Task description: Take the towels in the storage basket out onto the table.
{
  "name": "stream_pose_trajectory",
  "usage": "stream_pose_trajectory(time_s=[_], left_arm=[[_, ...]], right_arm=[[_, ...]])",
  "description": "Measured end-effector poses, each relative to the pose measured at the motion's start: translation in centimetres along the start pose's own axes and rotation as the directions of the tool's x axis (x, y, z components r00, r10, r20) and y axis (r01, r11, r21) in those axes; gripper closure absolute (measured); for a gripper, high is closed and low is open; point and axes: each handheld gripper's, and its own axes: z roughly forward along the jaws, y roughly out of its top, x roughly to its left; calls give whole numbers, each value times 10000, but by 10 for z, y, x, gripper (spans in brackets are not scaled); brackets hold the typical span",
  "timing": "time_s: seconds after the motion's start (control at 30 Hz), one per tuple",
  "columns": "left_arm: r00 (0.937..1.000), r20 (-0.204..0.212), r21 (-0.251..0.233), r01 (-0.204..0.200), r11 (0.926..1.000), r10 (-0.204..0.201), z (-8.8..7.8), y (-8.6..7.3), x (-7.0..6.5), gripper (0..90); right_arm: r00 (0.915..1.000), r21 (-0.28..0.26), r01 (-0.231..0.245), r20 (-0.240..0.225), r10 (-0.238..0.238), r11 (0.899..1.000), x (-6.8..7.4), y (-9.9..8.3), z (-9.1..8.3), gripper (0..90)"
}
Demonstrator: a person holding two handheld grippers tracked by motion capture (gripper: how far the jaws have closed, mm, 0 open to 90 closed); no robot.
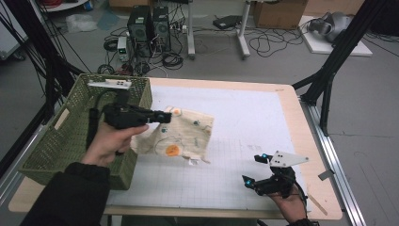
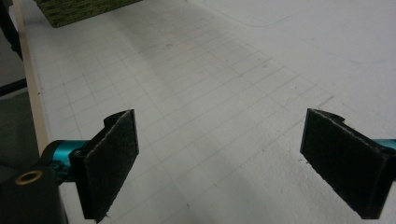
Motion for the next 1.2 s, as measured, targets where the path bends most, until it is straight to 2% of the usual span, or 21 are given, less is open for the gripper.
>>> stream_pose_trajectory(time_s=[0.13,0.3,0.37,0.47,0.6,0.7,0.73,0.77,0.83,0.9,1.0,1.13,1.2], left_arm=[[10000,-27,591,50,9982,-49,32,-12,5,855],[9998,-135,1261,-150,9919,168,68,-25,8,854],[10000,45,1394,18,9902,-24,83,-30,12,853],[9998,-89,1708,213,9851,-201,107,-43,23,851],[9985,-511,2038,304,9785,-204,131,-58,36,841],[9943,-1053,2278,416,9728,-179,146,-68,48,827],[9922,-1244,2428,391,9693,-89,150,-71,52,818],[9897,-1429,2556,391,9660,-23,154,-74,55,807],[9867,-1612,2534,629,9653,-220,158,-80,61,780],[9813,-1910,2651,735,9614,-223,160,-84,66,719],[9776,-2099,2736,758,9588,-174,157,-85,68,629],[9801,-1982,2323,337,9721,134,143,-77,57,543],[9782,-2070,2045,256,9785,176,133,-74,51,529]], right_arm=[[10000,-96,-41,-5,41,9999,0,0,-3,105],[10000,-182,11,-18,-11,9998,1,1,-3,105],[10000,-190,15,-46,-16,9998,1,2,-3,105],[9999,-279,86,-69,-88,9996,2,3,-4,105],[9999,-352,151,-21,-152,9993,3,3,-4,110],[9999,-336,152,-3,-152,9993,3,4,-3,119],[9999,-282,119,-86,-121,9995,4,4,-3,150],[9997,-322,214,-141,-218,9993,4,4,-2,165],[9992,-233,354,-195,-359,9991,6,4,0,191],[9976,-49,531,-433,-533,9986,7,4,5,257],[9946,356,744,-752,-716,9966,8,6,15,342],[9871,912,1126,-1245,-1008,9894,10,7,32,425],[9850,1167,1198,-1384,-1033,9859,10,6,38,453]])
